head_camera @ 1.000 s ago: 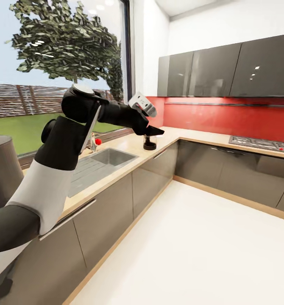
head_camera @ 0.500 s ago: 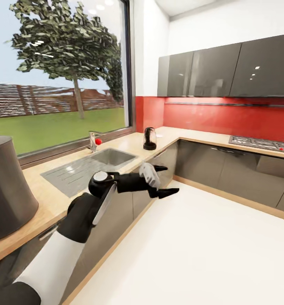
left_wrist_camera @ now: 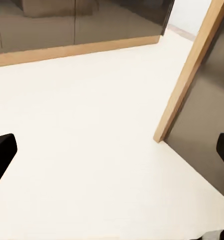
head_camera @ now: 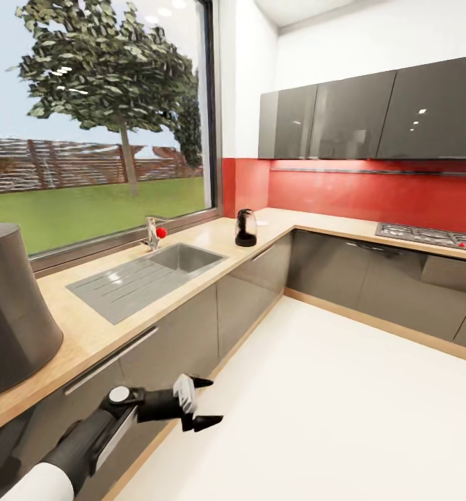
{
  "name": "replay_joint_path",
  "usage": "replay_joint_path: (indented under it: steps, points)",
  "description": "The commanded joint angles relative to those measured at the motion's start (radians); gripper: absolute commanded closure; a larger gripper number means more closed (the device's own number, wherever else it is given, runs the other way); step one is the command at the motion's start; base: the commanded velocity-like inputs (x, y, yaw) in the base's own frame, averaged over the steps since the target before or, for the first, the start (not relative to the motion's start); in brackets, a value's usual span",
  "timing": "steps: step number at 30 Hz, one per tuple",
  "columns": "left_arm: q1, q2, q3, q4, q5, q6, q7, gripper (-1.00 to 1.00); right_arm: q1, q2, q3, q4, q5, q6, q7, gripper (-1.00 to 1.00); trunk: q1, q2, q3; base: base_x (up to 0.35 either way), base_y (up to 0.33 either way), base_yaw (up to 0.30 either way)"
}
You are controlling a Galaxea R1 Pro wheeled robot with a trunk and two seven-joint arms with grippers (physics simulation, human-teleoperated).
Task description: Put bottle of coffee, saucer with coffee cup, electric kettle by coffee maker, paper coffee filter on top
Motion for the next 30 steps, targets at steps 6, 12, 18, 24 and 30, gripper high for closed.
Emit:
replay_joint_path:
  steps: [6,12,18,24,30]
  points:
    - [0.003,0.005,-0.005,0.325,0.031,-0.139,0.005,-1.0,-0.001,0.0,0.003,0.001,0.0,-0.003,0.0,-1.0,0.0,-0.001,-0.001,0.0,0.0,0.0]
    - [0.004,0.004,-0.006,0.581,0.099,-0.192,0.017,-1.0,-0.001,-0.001,0.002,0.001,-0.001,-0.003,0.0,-1.0,0.0,-0.001,-0.001,0.0,0.0,0.0]
    - [0.039,-0.03,-0.004,0.821,0.15,-0.237,0.066,-1.0,-0.001,-0.002,0.001,0.0,-0.001,-0.003,0.001,-1.0,0.0,-0.001,-0.001,0.0,0.0,0.0]
    - [0.123,-0.039,-0.003,0.853,0.158,-0.248,0.177,-1.0,-0.001,-0.012,-0.001,0.0,-0.002,-0.003,0.003,-1.0,0.0,-0.001,-0.001,0.0,0.0,0.0]
    - [0.133,-0.04,-0.001,0.856,0.159,-0.25,0.192,-1.0,-0.001,-0.014,-0.004,-0.001,-0.006,-0.003,0.002,-1.0,0.0,-0.001,-0.001,0.0,0.0,0.0]
